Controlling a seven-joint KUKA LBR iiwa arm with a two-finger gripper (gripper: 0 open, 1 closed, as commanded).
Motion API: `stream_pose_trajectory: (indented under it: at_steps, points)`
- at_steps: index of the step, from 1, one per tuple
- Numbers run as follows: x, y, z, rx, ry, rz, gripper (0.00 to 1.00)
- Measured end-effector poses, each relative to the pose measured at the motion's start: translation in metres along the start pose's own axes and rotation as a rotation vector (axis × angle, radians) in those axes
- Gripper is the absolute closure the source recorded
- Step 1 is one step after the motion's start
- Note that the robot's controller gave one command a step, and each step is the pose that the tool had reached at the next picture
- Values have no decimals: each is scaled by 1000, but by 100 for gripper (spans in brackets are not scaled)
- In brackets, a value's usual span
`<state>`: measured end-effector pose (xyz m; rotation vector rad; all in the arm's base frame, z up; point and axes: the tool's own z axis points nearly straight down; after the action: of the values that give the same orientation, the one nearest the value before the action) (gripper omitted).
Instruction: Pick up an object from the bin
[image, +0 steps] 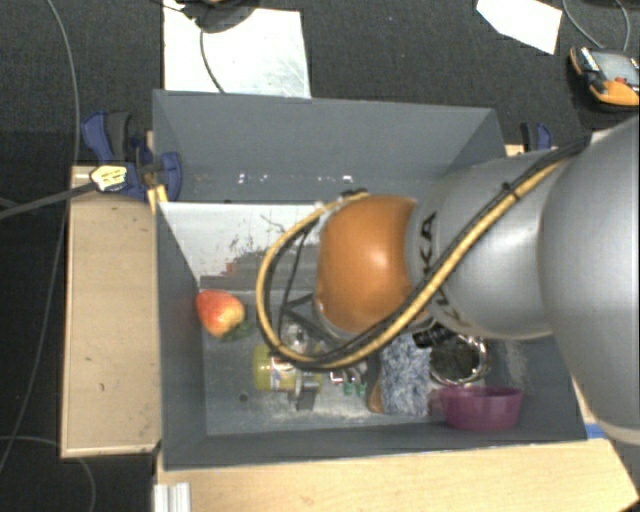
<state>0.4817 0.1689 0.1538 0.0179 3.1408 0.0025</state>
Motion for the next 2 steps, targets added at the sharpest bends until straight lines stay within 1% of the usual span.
stream_pose_trajectory:
  at_steps: [1,2]
  points:
    - [0,0,0,0,0,0,0]
    - [-29,4,-2,-1,-4,-186,0]
